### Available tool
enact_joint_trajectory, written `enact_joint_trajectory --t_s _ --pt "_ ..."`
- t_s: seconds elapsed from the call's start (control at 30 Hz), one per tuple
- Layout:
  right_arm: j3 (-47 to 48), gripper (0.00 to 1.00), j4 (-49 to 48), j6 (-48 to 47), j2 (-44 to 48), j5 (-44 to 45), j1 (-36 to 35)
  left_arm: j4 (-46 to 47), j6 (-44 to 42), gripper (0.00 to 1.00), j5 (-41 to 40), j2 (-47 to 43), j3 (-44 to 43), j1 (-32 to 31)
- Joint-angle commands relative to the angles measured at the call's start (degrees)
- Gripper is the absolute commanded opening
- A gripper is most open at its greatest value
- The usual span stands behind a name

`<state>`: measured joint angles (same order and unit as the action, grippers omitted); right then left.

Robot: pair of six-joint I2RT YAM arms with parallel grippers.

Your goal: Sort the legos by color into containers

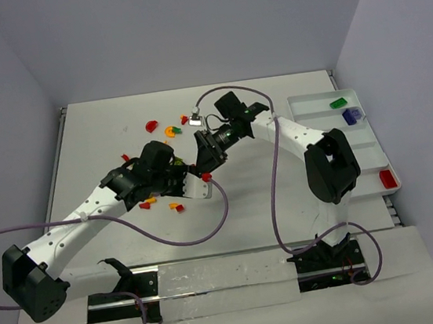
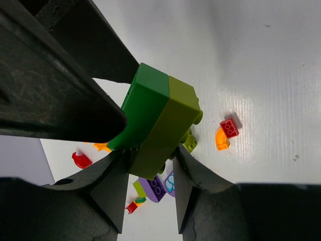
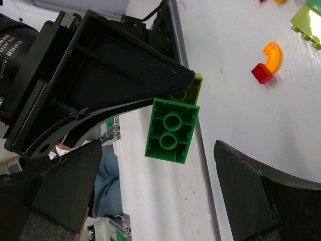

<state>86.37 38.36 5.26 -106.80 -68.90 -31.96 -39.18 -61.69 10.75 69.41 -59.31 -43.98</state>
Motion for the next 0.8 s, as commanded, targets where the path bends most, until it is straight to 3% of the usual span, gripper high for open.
enact_joint_trajectory --t_s 0.0,0.17,0.33,0.6,0.77 --pt "3.27 0.97 2.9 -3.21 -1.11 -0.74 -0.91 2.43 0.34 0.0 0.23 0.11 -2.48 -0.59" --pt "3.28 0.85 3.84 -4.15 -1.94 -0.35 -1.16 2.63 0.52 0.0 0.06 0.22 -2.83 -0.76" --pt "2.79 0.6 4.48 -4.64 -1.75 -0.12 -1.21 2.7 0.34 0.0 -0.26 0.11 -2.45 -0.76" --pt "3.75 0.4 4.56 -4.57 -2.01 0.71 -1.09 2.34 0.25 0.0 0.32 -0.06 -1.59 -0.85" --pt "4.81 0.2 5.43 -6.79 -1.75 0.88 -1.04 1.51 0.36 0.0 1.04 -0.26 -1.09 -0.88"
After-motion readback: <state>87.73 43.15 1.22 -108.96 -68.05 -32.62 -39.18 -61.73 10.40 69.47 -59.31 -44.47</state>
